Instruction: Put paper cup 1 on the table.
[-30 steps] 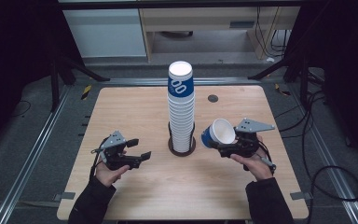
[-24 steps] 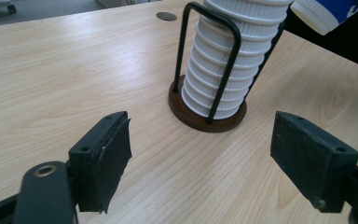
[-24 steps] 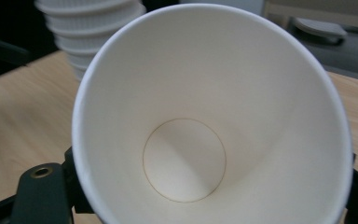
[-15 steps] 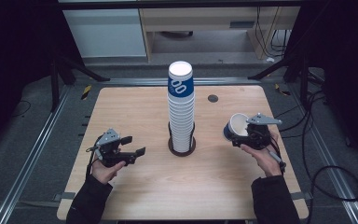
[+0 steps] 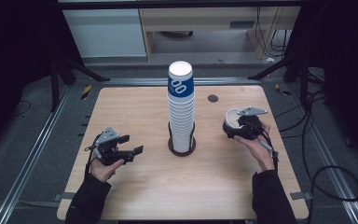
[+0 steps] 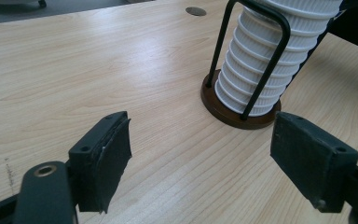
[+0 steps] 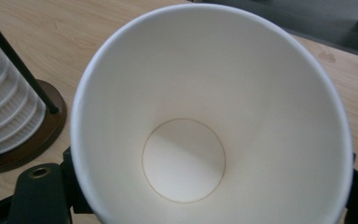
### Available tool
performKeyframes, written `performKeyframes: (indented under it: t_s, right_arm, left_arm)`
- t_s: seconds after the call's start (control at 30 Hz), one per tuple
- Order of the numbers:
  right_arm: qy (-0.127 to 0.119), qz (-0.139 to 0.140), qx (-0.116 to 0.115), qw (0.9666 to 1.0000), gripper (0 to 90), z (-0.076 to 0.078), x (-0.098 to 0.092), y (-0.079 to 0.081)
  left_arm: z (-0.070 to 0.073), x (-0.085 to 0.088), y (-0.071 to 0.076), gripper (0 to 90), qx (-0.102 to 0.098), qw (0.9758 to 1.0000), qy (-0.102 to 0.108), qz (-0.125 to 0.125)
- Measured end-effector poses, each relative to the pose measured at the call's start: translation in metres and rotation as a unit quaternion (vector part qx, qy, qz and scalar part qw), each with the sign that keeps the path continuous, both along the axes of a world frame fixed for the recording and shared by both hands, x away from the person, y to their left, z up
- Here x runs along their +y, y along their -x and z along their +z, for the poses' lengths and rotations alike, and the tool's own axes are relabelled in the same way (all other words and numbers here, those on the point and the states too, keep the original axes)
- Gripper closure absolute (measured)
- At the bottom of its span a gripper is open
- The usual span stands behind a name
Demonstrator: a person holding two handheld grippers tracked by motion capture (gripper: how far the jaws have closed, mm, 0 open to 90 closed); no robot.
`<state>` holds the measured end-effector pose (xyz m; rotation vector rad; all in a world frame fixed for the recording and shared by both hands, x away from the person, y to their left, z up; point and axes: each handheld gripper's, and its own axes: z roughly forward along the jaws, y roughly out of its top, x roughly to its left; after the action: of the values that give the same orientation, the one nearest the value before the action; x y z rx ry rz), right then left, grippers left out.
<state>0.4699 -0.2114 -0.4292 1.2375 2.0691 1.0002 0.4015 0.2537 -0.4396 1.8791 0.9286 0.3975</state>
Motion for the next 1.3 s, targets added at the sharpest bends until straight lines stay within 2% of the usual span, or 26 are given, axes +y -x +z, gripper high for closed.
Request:
performKeyframes:
  t_s: [0.1,0.2,0.33,0.63,0.77,1.0,1.13,1.23,1.3]
  right_arm:
    - [0.003,0.0,0.002,1.0,20.0,-0.004,0.005,-0.009]
    - [0.018,-0.004,0.016,0.9997,20.0,-0.009,0.008,-0.015]
    - [0.022,-0.008,0.03,0.9993,19.9,-0.012,0.008,-0.022]
    - [0.044,-0.009,0.069,0.9966,19.6,-0.023,0.009,-0.031]
    - [0.051,-0.008,0.078,0.9956,19.5,-0.027,0.009,-0.033]
    - [0.056,-0.007,0.089,0.9944,18.8,-0.032,0.01,-0.035]
    - [0.048,-0.009,0.091,0.9947,17.5,-0.032,0.008,-0.035]
    - [0.042,-0.002,0.096,0.9945,11.8,-0.033,0.008,-0.035]
    - [0.035,-0.003,0.091,0.9953,10.5,-0.033,0.007,-0.034]
  left_arm:
    - [0.0,0.001,0.0,19.4,-0.003,1.0,-0.002,-0.001]
    - [0.001,0.001,0.0,19.5,-0.003,1.0,0.0,-0.002]
    - [0.001,0.001,0.001,19.4,-0.005,1.0,-0.001,-0.004]
    - [0.001,0.001,0.0,19.5,-0.005,1.0,-0.005,-0.003]
    - [0.0,0.001,0.0,19.4,-0.004,0.9999,-0.008,-0.005]
    - [0.0,0.0,0.001,19.4,-0.004,0.9999,-0.009,-0.008]
    - [0.0,0.001,0.0,19.4,-0.003,0.9999,-0.009,-0.007]
    - [0.0,0.001,0.001,19.3,-0.004,1.0,-0.006,-0.006]
    - [0.001,0.001,0.001,19.2,-0.004,0.9999,-0.007,-0.006]
